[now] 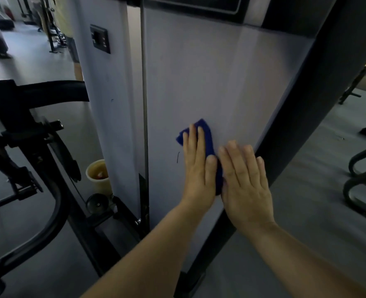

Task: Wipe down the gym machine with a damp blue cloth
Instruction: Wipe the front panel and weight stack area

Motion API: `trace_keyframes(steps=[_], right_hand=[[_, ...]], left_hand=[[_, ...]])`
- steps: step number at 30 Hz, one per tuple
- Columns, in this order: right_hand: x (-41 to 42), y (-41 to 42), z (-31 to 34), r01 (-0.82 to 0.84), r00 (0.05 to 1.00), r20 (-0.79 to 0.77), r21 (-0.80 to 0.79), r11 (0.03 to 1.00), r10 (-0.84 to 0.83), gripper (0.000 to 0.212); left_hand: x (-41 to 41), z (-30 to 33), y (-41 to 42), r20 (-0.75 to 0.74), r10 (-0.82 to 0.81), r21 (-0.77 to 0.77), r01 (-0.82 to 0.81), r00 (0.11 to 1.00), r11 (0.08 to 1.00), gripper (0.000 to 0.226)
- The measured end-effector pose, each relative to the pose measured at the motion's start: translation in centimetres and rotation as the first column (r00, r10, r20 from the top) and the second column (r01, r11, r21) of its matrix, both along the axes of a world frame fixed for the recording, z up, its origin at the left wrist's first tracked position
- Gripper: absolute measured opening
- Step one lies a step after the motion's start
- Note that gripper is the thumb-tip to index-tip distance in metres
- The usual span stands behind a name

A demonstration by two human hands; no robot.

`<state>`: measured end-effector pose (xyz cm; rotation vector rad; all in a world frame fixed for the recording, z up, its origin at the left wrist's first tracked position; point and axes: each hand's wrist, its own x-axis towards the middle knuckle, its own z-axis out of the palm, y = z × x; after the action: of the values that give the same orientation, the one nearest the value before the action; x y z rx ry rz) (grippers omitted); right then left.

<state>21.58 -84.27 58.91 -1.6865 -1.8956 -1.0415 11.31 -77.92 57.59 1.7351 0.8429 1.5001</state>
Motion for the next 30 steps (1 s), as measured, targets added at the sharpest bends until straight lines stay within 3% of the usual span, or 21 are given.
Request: trace_keyframes(steps=[3, 6, 10, 12, 14, 16, 18, 21, 23, 26, 30], right_hand=[[0.0, 0.0, 0.0, 0.002, 1.0, 0.022, 0.005, 1.0, -0.003, 0.078], [-0.1, 0.1, 0.1, 0.02, 0.999, 0.031, 0.005, 1.0, -0.021, 0.073], [-0.8, 0.1, -0.1, 0.039, 0.999, -0.002, -0.008, 0.999, -0.039, 0.079], [-0.9, -0.1, -0.2, 0.045, 0.999, -0.015, -0.01, 0.999, -0.045, 0.079], [-0.9, -0.2, -0.2, 0.034, 0.999, -0.031, -0.007, 0.999, -0.035, 0.082], [-1.0, 0.0, -0.2, 0.039, 0.999, -0.033, 0.0, 0.999, -0.039, 0.085], [-1.4, 0.2, -0.5, 0.056, 0.997, -0.05, 0.024, 0.998, -0.054, 0.087], [-2.8, 0.4, -1.5, 0.038, 0.986, -0.164, 0.083, 0.996, -0.024, 0.086], [-3.6, 0.4, -2.8, 0.054, 0.979, -0.197, 0.062, 0.997, -0.041, 0.084], [-4.5, -0.3, -5.3, 0.086, 0.989, -0.117, -0.033, 0.996, -0.089, 0.083], [-5.1, -1.0, -5.6, 0.021, 0.974, -0.224, -0.007, 1.0, -0.022, 0.077]], left_hand=[[0.1, -4.3, -1.1, 0.045, 0.024, -0.195, -0.015, 0.999, 0.981, 0.059], [0.6, -3.2, -2.3, 0.12, -0.022, -0.35, 0.062, 0.993, 0.935, 0.057], [-0.6, -2.3, -0.4, 0.058, 0.008, -0.074, -0.003, 0.998, 0.997, 0.054], [-0.9, -4.1, 0.1, 0.022, 0.094, -0.206, -0.087, 0.995, 0.975, 0.052], [-0.7, -4.5, -0.7, -0.019, 0.25, -0.445, -0.232, 0.968, 0.865, 0.054], [0.1, -4.0, -1.6, -0.033, 0.271, -0.527, -0.247, 0.962, 0.813, 0.059], [0.5, -3.5, -1.9, 0.089, 0.247, -0.496, -0.172, 0.965, 0.851, 0.056], [-1.5, -2.4, -0.7, 0.113, 0.232, -0.382, -0.173, 0.966, 0.908, 0.054], [-3.3, -1.8, 2.4, 0.086, 0.254, -0.375, -0.205, 0.963, 0.904, 0.056], [-4.9, -1.2, 5.0, 0.012, 0.229, -0.372, -0.209, 0.973, 0.905, 0.06], [-4.2, -4.1, -0.3, -0.141, -0.029, -0.279, -0.011, 0.99, 0.96, 0.077]])
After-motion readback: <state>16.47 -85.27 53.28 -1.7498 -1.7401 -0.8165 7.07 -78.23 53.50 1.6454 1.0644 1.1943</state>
